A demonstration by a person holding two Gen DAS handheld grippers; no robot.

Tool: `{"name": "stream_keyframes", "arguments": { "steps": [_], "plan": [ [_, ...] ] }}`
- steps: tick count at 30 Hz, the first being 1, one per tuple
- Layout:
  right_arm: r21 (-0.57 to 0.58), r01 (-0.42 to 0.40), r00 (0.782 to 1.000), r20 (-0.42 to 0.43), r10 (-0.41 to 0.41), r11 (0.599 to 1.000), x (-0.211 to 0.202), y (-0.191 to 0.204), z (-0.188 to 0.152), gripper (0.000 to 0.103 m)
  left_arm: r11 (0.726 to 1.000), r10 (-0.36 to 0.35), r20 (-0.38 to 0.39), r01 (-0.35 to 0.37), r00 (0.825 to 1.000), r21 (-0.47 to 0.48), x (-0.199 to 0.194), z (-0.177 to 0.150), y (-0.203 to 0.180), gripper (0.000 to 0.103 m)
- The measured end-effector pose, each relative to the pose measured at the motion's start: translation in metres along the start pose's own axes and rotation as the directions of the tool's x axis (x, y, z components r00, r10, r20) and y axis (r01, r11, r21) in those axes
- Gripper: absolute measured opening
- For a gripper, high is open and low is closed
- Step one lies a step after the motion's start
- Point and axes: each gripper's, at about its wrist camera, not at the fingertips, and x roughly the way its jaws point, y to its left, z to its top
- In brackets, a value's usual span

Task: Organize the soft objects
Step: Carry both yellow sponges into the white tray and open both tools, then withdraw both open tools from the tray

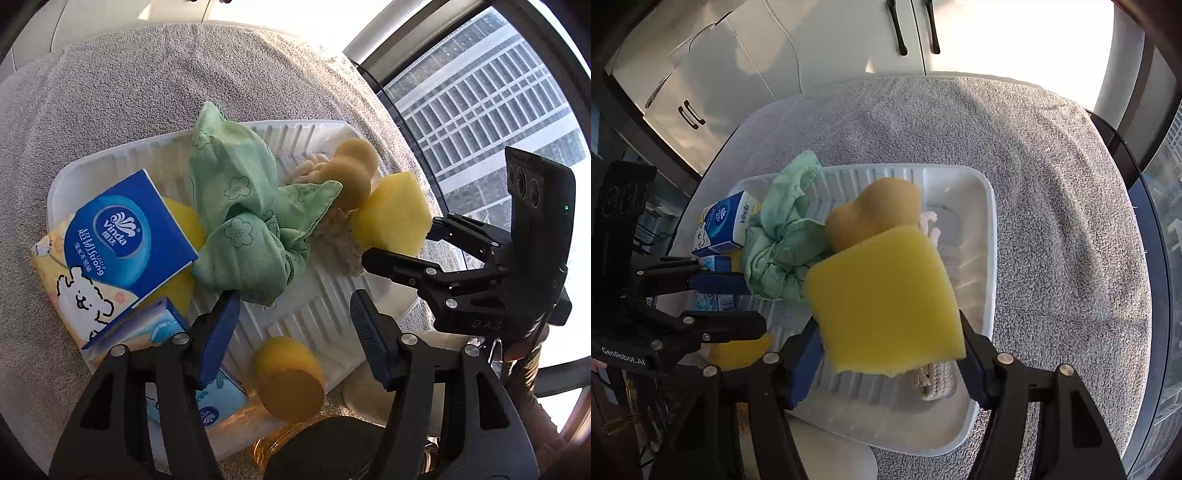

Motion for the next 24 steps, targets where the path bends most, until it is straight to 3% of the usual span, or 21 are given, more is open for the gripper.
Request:
{"name": "stream_keyframes", "arguments": {
  "steps": [7,11,18,21,24],
  "plan": [
    [-0.005,0.007,1.000,-0.005,-0.007,1.000,0.000,0.002,0.000,0.070,0.999,0.040,0.042,-0.041,0.998,0.015,-0.007,-0.004,-0.001,0.062],
    [0.024,-0.006,0.999,-0.033,0.007,1.000,0.001,0.000,-0.001,0.079,0.995,0.090,0.069,-0.093,0.994,0.045,-0.012,-0.009,-0.007,0.062],
    [0.019,-0.007,1.000,-0.012,0.008,1.000,-0.011,0.002,-0.014,0.083,0.996,0.087,0.150,-0.087,0.985,-0.006,-0.035,-0.020,-0.002,0.062],
    [0.048,-0.021,0.999,0.036,0.020,0.999,-0.026,-0.002,-0.018,0.083,0.995,0.089,0.219,-0.079,0.972,-0.053,-0.046,-0.020,0.000,0.062],
    [0.077,0.008,0.995,0.096,-0.016,0.997,-0.043,-0.006,-0.022,0.087,0.988,0.138,0.315,-0.107,0.939,-0.112,-0.064,-0.029,0.002,0.072]
  ]
}}
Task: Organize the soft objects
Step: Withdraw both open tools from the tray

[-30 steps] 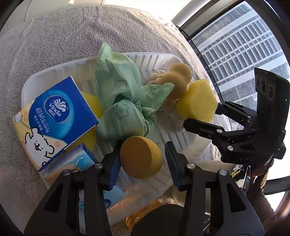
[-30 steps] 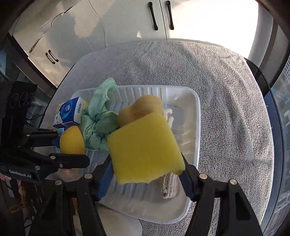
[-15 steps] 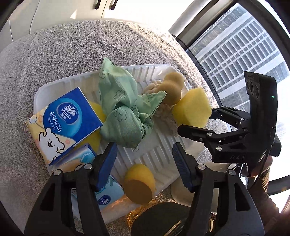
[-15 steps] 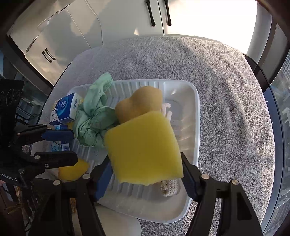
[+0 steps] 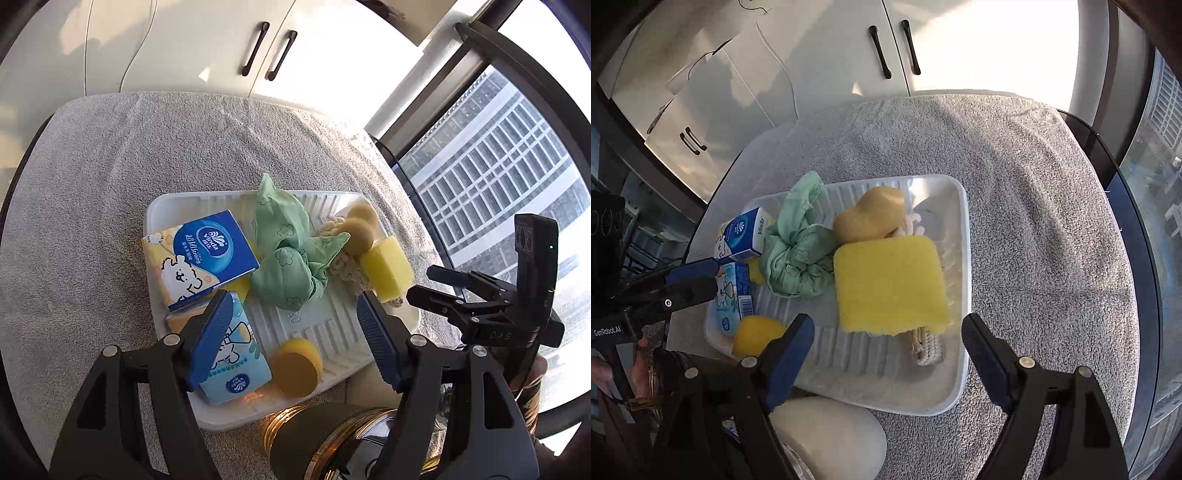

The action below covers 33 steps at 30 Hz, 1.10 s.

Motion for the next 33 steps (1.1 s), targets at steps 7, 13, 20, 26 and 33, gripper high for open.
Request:
{"name": "stream_keyframes", "arguments": {
  "steps": [7,13,20,26,33],
  "plan": [
    [0.067,0.119,0.990,0.067,-0.124,0.991,-0.018,-0.019,-0.005,0.092,0.982,0.174,0.160,-0.159,0.972,-0.105,-0.030,-0.010,0.017,0.077],
    [0.143,0.177,0.977,0.093,-0.192,0.974,-0.024,-0.036,-0.019,0.092,0.927,0.373,0.245,-0.347,0.895,-0.142,-0.051,-0.037,0.028,0.077],
    [0.221,0.246,0.961,0.073,-0.268,0.944,-0.038,-0.055,-0.046,0.092,0.878,0.478,0.312,-0.459,0.821,-0.136,-0.081,-0.084,0.027,0.094],
    [0.269,0.297,0.939,0.093,-0.332,0.916,-0.067,-0.061,-0.091,0.099,0.855,0.517,0.307,-0.497,0.799,-0.146,-0.096,-0.126,0.018,0.095],
    [0.268,0.336,0.920,0.113,-0.376,0.903,-0.096,-0.041,-0.156,0.103,0.874,0.486,0.333,-0.449,0.808,-0.184,-0.115,-0.178,-0.009,0.103]
  ]
}}
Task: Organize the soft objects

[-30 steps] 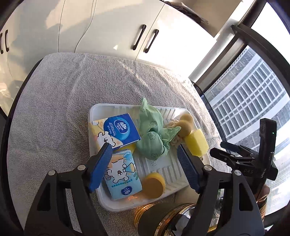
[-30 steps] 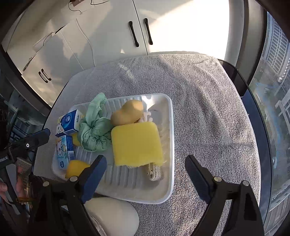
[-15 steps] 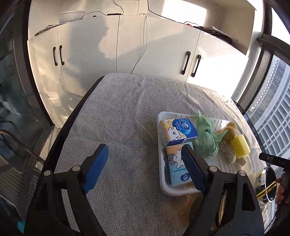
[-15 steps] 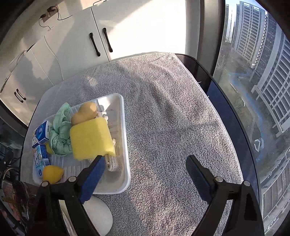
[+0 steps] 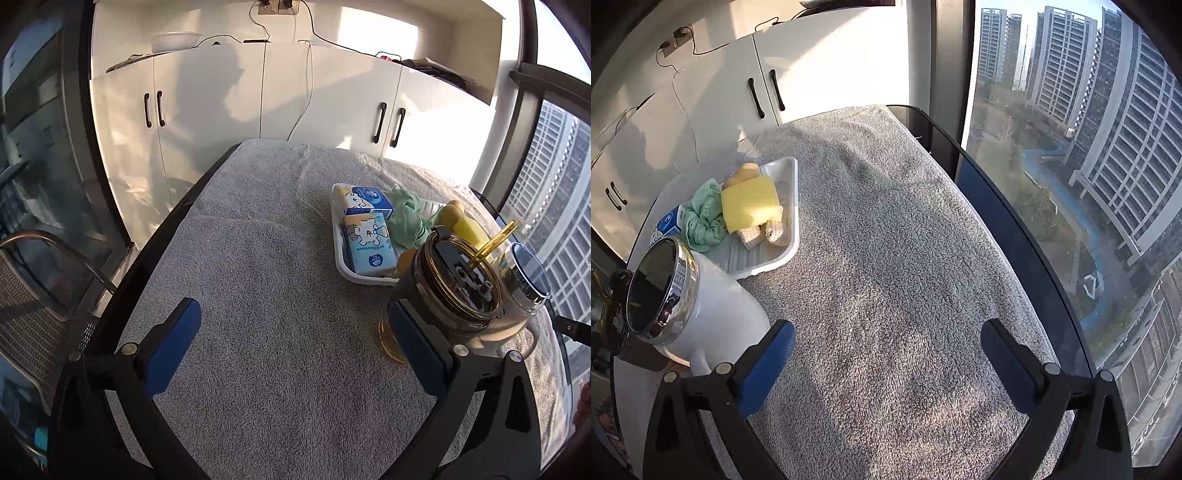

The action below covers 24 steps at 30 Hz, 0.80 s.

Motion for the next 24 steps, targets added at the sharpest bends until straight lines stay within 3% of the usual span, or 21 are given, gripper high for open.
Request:
{"name": "stream_keyframes", "arguments": {
  "steps": [4,10,14,24],
  "plan": [
    [-0.070,0.019,1.000,0.027,-0.017,0.997,-0.034,0.018,-0.032,0.103,0.999,-0.007,0.008,0.006,1.000,0.037,-0.034,-0.016,-0.021,0.103],
    [-0.143,0.010,0.992,0.126,0.008,0.990,-0.100,0.051,-0.064,0.103,0.991,-0.107,-0.048,0.110,0.993,0.069,-0.075,-0.029,-0.053,0.103],
    [-0.160,0.021,0.984,0.177,0.007,0.987,-0.134,0.064,-0.074,0.103,0.987,-0.129,-0.058,0.134,0.990,0.093,-0.096,-0.030,-0.072,0.103],
    [-0.133,-0.030,0.968,0.245,0.062,0.991,-0.187,0.061,-0.077,0.103,0.990,0.018,-0.018,-0.015,1.000,0.140,-0.132,-0.026,-0.094,0.103]
  ]
}}
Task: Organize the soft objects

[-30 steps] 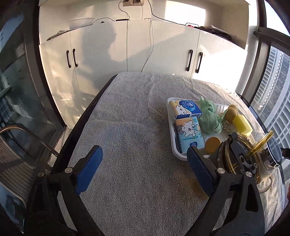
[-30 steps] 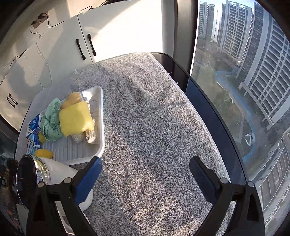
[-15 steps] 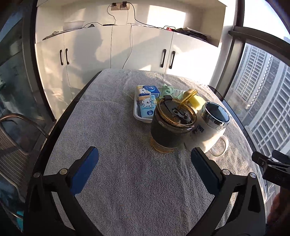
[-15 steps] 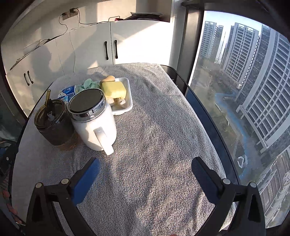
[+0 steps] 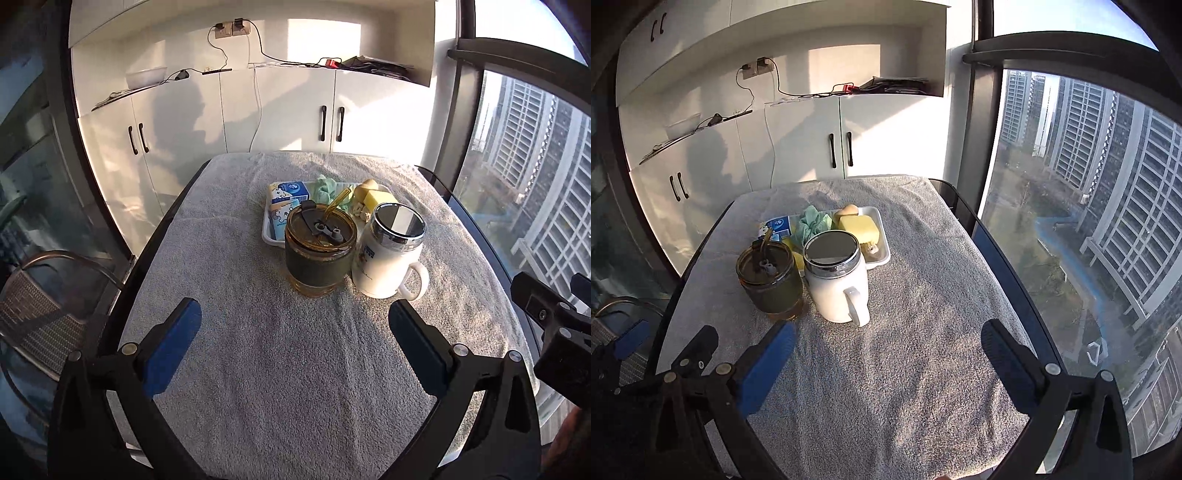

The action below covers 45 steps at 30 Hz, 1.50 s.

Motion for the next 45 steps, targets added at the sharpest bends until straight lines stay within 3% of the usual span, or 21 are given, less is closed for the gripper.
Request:
{"name": "stream_keyframes", "arguments": {
  "steps": [5,18,45],
  "plan": [
    [-0.005,0.033,0.999,0.022,-0.032,0.999,-0.006,-0.002,0.003,0.103,0.998,0.059,0.020,-0.058,0.998,-0.012,-0.008,0.004,0.002,0.103],
    [-0.029,0.023,0.999,-0.032,-0.024,0.999,0.009,0.004,-0.002,0.103,0.998,0.062,0.029,-0.061,0.998,-0.034,-0.013,0.008,0.006,0.103],
    [-0.013,0.018,0.999,-0.029,-0.018,1.000,0.008,0.004,0.000,0.103,0.998,0.065,0.037,-0.064,0.997,-0.029,-0.015,0.009,0.005,0.103]
  ]
}}
